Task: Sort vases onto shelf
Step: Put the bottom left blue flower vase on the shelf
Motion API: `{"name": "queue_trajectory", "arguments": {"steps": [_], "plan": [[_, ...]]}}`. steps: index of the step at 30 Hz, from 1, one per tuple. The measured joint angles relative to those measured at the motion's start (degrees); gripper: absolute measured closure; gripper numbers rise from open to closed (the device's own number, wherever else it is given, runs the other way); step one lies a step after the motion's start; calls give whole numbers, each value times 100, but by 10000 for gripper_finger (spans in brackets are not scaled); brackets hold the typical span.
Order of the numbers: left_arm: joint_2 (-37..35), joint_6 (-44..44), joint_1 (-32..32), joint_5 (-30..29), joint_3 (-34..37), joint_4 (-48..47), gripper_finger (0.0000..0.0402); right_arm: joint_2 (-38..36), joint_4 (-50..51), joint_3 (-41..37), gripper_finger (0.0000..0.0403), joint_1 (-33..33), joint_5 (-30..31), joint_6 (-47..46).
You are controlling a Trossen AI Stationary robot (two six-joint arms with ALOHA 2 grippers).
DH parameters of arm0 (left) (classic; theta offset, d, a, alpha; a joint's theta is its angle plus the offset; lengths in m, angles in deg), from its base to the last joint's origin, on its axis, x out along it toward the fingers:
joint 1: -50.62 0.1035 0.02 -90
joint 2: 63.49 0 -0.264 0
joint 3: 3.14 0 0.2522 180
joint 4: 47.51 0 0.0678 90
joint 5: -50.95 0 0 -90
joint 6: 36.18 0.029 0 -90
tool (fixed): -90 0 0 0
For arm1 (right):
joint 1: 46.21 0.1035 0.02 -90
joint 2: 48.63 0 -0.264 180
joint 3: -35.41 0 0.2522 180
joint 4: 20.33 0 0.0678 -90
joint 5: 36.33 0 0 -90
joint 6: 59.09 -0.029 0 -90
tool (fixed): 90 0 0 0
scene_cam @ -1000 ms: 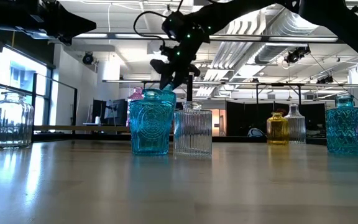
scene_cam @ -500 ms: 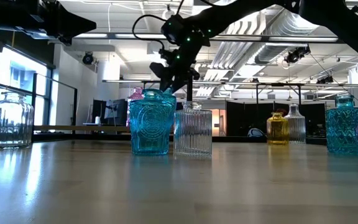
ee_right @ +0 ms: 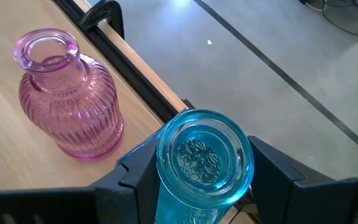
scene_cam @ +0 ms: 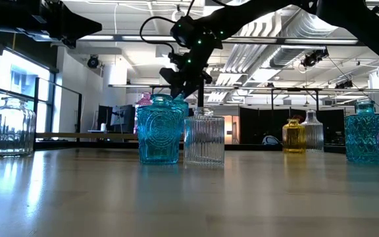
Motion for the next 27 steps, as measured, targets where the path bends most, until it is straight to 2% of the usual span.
{"name": "queue_trajectory", "arguments": {"steps": [15, 27], "plan": [[0, -44, 2, -2, 0, -1, 401, 126, -65, 15, 235, 55, 156, 11], [0, -47, 1, -2, 1, 0, 401, 110, 26, 20, 229, 52, 40, -50]]}}
